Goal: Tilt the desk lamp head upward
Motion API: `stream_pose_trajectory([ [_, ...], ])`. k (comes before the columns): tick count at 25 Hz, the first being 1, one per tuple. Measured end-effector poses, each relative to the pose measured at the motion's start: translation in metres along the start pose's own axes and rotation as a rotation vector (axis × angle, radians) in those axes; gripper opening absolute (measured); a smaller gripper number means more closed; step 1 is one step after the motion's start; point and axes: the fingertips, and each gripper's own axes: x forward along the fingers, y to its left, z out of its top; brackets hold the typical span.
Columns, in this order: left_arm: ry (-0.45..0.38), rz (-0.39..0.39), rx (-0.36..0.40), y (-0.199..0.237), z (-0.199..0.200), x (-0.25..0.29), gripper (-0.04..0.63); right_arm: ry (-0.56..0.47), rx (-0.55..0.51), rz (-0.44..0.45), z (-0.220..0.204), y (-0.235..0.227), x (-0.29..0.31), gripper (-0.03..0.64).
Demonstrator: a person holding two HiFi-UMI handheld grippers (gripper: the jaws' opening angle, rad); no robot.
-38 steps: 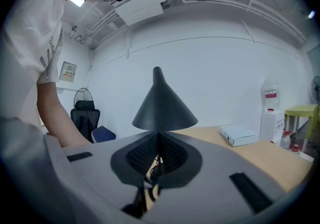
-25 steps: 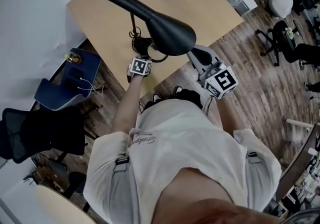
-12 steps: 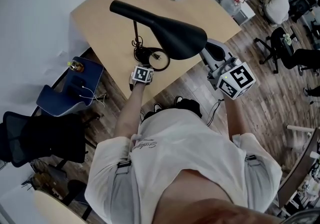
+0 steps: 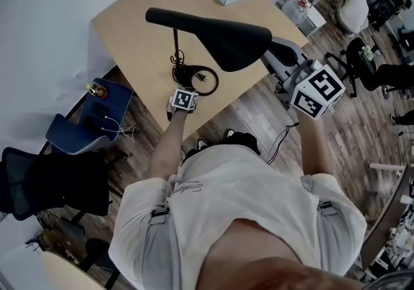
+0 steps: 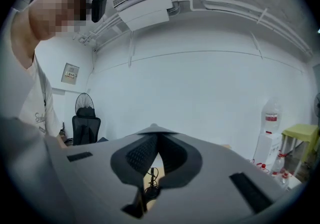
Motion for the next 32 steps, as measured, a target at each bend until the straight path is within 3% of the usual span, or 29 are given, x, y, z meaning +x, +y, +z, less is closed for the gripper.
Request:
stream_pose_trajectory([
  [6, -0.005, -0.009, -0.022, -0.001, -0.002, 0.001, 0.014, 0.021, -0.029, 0.021, 0.013, 0.004, 0.008, -0.005],
  [15, 0.011, -0.011, 0.005, -0.003, 0.001, 0.000, 0.014, 0.005, -0.106, 0.041, 0.050, 0.006, 0.015, -0.005],
  [23, 0.020, -0.007, 0.027, -0.003, 0.001, 0.000, 0.014, -0.049, -0.033, 0.055, 0.054, 0.003, 0.013, -0.005],
  [32, 0.012, -0.074, -0.098, 0.002, 0.004, 0.000, 0.014, -0.074, 0.055, 0.027, 0.030, -0.013, 0.006, -0.005],
])
